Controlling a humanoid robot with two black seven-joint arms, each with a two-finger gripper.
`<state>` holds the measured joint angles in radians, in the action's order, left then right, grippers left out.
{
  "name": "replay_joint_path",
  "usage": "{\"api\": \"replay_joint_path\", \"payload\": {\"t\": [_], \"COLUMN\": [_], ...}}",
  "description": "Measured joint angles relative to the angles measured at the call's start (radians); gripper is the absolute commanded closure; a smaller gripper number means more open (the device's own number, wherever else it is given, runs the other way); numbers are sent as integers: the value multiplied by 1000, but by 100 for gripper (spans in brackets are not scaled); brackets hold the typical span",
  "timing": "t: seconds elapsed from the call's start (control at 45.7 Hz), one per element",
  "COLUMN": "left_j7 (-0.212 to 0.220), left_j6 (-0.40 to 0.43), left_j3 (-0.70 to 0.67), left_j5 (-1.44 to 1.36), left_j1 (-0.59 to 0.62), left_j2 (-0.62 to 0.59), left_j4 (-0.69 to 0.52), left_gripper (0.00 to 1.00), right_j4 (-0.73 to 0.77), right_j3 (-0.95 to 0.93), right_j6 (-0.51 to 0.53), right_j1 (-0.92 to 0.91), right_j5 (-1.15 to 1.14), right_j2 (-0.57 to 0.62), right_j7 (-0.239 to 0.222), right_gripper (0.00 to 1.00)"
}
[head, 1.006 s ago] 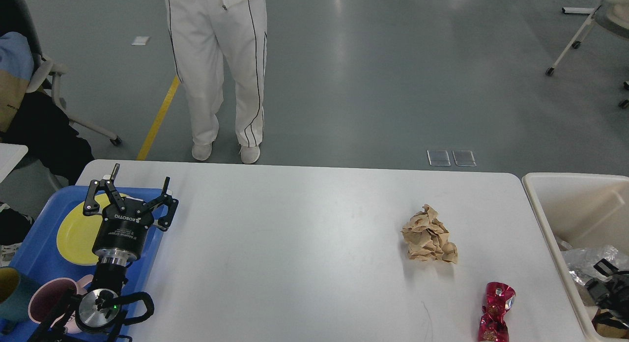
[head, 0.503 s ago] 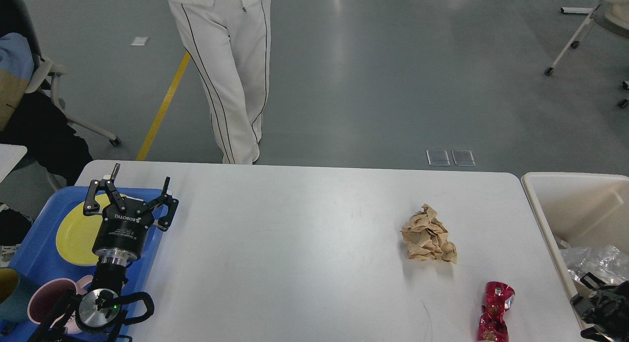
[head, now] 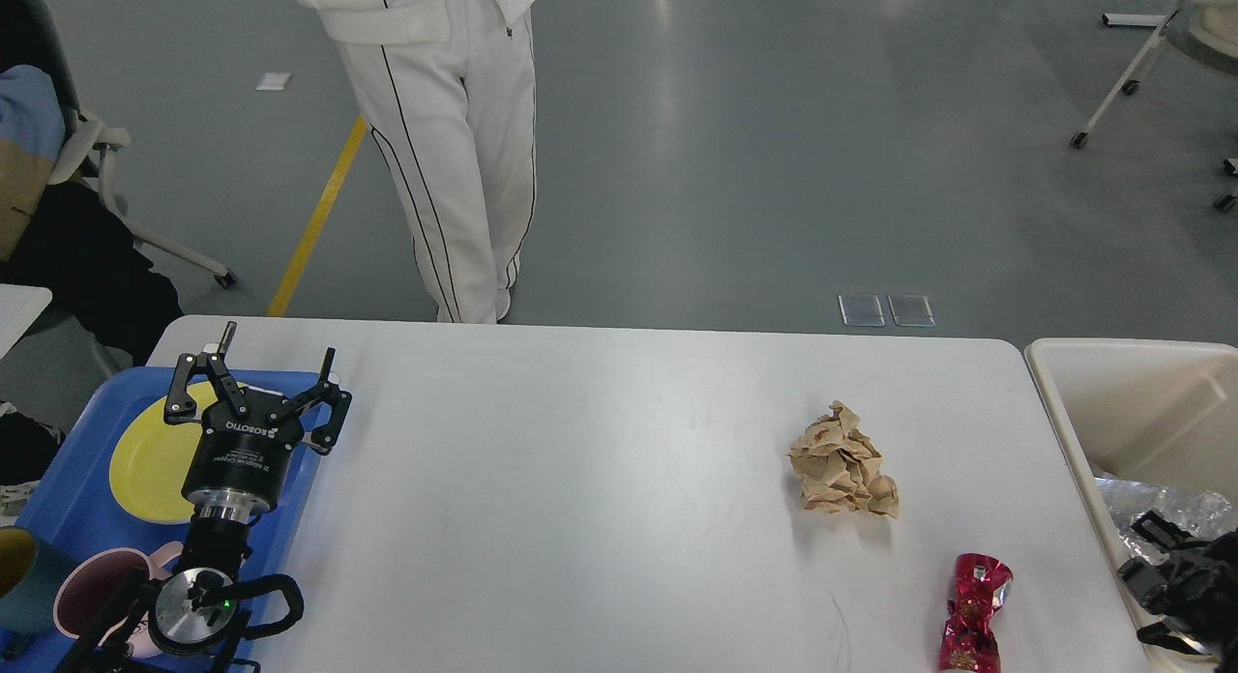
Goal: Tidy desktop
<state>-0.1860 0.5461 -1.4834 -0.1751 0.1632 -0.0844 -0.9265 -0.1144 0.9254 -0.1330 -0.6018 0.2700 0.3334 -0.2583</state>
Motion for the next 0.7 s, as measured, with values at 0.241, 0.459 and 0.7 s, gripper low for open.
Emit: {"api": "replay_joint_path", "payload": {"t": [0.241,0.459,0.7], "left_j7": [0,0,0], "left_j6": [0,0,0], "left_j3": [0,0,0], "left_j5": [0,0,0], "left_j1": [0,0,0], "left_j2": [0,0,0], "left_j4": [0,0,0], "left_gripper": [4,4,4], "right_j4": [-240,-569,-899], "right_j3": [1,35,239], "right_j6": [6,118,356], "right_j1": [-179,-470,-881], "right_j5": [-182,-341,-359], "right_j2": [113,252,242], "right_j7": [-7,-50,-70], "right_gripper": [0,0,0]}}
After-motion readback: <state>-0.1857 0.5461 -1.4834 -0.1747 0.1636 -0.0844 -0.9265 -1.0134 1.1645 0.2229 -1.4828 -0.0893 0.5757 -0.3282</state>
